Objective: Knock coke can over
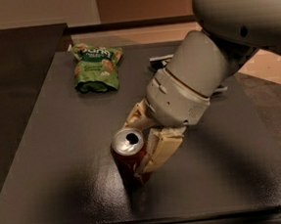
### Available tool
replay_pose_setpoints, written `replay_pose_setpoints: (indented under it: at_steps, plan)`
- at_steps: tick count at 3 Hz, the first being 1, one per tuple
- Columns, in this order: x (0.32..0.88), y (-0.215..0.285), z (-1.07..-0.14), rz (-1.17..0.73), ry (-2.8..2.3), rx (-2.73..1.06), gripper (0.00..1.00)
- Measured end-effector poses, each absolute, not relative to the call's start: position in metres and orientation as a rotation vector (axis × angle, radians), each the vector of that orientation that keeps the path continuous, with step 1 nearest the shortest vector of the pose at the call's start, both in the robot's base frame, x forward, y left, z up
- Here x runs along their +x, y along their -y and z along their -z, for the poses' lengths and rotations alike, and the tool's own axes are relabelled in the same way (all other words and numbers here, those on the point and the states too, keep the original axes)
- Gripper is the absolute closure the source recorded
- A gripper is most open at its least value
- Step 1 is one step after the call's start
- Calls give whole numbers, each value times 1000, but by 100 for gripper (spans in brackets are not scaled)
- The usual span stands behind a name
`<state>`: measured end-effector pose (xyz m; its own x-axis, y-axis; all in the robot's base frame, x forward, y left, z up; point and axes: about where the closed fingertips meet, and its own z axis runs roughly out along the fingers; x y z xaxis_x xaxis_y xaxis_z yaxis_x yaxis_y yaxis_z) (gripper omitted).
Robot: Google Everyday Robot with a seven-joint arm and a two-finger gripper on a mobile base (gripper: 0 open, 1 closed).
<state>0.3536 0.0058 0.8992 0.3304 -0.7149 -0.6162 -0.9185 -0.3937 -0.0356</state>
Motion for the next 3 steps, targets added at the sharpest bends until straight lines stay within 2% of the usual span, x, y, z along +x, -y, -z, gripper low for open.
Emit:
replay_pose_setpoints:
  at_steps: [1,3]
  plan:
    - [382,8,-913,-631,-1556,-2197,100]
    - [449,59,-928,-316,-1864,-2170,100]
